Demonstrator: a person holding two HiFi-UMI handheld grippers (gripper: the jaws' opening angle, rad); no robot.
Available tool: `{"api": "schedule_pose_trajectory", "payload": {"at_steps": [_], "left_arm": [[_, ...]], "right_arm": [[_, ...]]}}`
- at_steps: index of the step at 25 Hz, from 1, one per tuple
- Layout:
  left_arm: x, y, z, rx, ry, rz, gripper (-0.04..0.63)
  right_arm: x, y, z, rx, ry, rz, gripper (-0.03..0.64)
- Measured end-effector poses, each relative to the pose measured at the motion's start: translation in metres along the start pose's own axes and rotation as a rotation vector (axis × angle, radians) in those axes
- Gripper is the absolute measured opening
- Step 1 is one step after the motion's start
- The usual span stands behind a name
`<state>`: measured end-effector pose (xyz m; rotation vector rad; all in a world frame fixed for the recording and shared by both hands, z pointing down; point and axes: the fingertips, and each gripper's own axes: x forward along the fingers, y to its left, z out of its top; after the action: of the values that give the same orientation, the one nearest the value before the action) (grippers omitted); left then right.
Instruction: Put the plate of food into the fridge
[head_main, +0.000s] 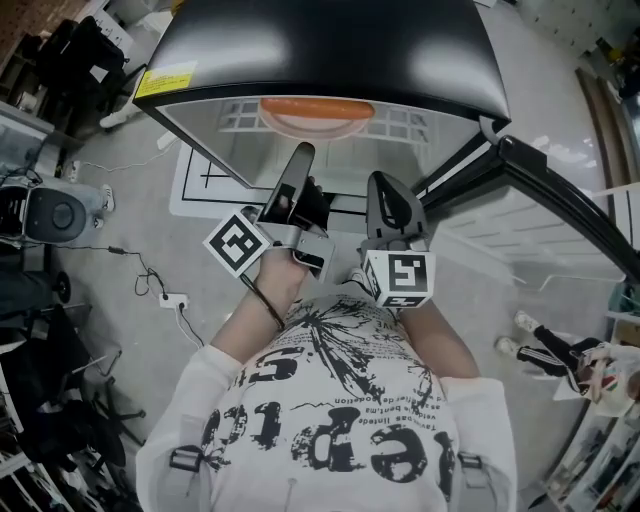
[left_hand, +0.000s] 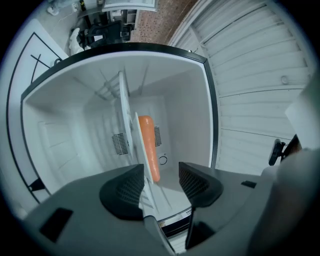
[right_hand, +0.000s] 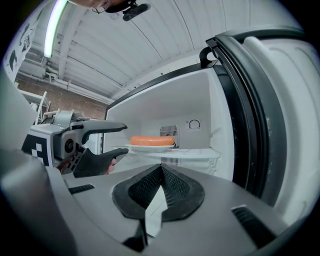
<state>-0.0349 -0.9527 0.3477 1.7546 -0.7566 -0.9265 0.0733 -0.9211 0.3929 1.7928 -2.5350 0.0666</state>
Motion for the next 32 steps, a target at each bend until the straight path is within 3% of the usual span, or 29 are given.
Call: {"api": "schedule_pose_trajectory", "payload": {"at_steps": [3,5,8,10,12,17,21,26,28,32], "left_arm": [[-0.008,0.007,0.002,0.014,-0.004,0.040,0.155],[-0.012,0.014,0.004,0.020,-0.008,0.073,0.027],[-0.017,0.016,0.004,0.002,0.000,0.079,0.006],[-0.018,0.010,0.000,0.037,0.029,0.058,0.006],[-0.019,0.003,-0.004,0.151,0.067,0.052,0.006],[-0.023,-0.010,0.000,0.543,0.113,0.078,0.006],[-0.027,-0.016,0.001,0.916,0.125,0.137,0.006],[-0.029,-0.029,-0.014,1.308,0.152,0.112,0.006],[-0.030,-0.026,-0.020,1.382,0.172,0.113,0.006],[-0.028,-0.017,-0.026,1.371,0.202,0.120,0.006]], "right_arm": [[-0.005,0.001,0.004,0.015,-0.011,-0.017,0.000],[-0.007,0.004,0.007,0.020,-0.021,-0.017,0.000],[-0.009,0.011,0.015,0.035,-0.031,-0.002,0.000],[-0.010,0.017,0.023,0.046,-0.043,0.014,0.000],[-0.010,0.021,0.030,0.048,-0.056,0.025,0.000],[-0.010,0.027,0.042,0.036,-0.080,0.027,0.000],[-0.010,0.031,0.043,0.018,-0.082,0.035,0.000],[-0.008,0.033,0.041,0.021,-0.070,0.040,0.000],[-0.008,0.034,0.042,0.020,-0.073,0.049,0.000],[-0.006,0.036,0.042,-0.015,-0.074,0.061,0.000]]}}
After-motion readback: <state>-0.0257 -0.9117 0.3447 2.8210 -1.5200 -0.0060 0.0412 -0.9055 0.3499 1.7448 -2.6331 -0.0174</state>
